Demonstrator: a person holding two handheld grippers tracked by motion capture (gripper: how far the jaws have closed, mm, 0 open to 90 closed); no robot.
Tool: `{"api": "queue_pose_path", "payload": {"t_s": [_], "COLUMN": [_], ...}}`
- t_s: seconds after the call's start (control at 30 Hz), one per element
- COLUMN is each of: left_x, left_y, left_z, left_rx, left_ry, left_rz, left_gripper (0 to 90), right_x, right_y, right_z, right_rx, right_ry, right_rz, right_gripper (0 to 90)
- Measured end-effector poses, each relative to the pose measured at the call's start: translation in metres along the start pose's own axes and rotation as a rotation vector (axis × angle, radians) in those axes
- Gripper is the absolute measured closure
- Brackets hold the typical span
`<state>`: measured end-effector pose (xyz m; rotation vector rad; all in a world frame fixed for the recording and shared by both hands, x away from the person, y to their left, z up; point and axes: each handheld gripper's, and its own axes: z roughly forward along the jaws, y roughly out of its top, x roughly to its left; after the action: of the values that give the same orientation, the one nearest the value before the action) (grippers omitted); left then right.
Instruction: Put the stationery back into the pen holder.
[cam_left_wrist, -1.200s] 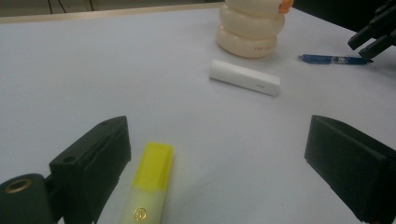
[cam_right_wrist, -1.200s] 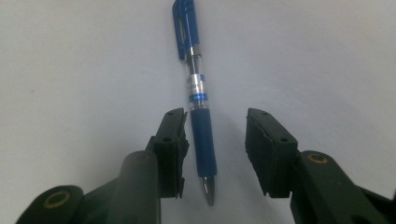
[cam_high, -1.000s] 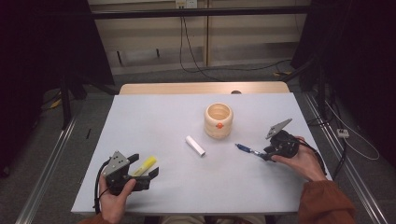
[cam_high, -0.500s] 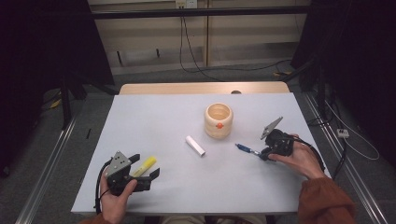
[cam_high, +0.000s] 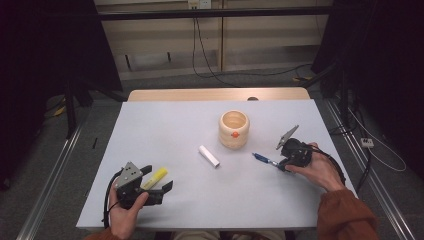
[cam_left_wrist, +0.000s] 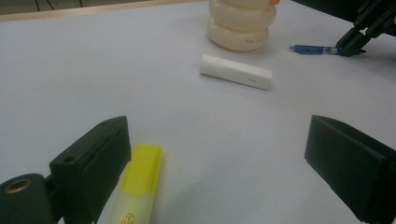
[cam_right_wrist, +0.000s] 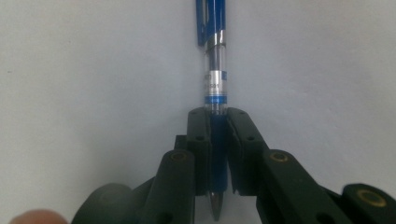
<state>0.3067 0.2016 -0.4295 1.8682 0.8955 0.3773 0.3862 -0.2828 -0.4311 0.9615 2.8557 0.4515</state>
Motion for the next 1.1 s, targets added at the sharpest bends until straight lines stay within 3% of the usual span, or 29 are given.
{"api": "queue_pose_path", "payload": {"t_s": [0.27,0.47,0.77,1.0,1.1], "left_x": [0.0,0.0,-0.001,-0.004,-0.005], "left_y": [-0.001,-0.001,-0.002,-0.002,-0.003], "left_z": [0.0,-0.001,-0.004,-0.006,-0.005], "left_rx": [0.0,0.002,0.0,0.014,0.025], "left_ry": [-0.001,-0.001,0.007,0.035,0.022], "left_rz": [-0.006,-0.005,-0.006,0.04,0.043], "left_gripper": [6.9,6.9,6.9,6.9,6.9], "right_x": [0.001,0.001,0.007,0.02,0.025], "right_y": [-0.001,-0.007,-0.007,0.005,0.01], "right_z": [-0.003,-0.019,-0.025,-0.027,-0.027], "right_rx": [-0.009,-0.089,-0.154,-0.169,-0.178], "right_ry": [-0.004,0.002,0.065,0.102,0.119], "right_rz": [0.027,0.064,0.062,0.031,0.025], "right_gripper": [80.2,80.2,80.1,80.1,80.1]}}
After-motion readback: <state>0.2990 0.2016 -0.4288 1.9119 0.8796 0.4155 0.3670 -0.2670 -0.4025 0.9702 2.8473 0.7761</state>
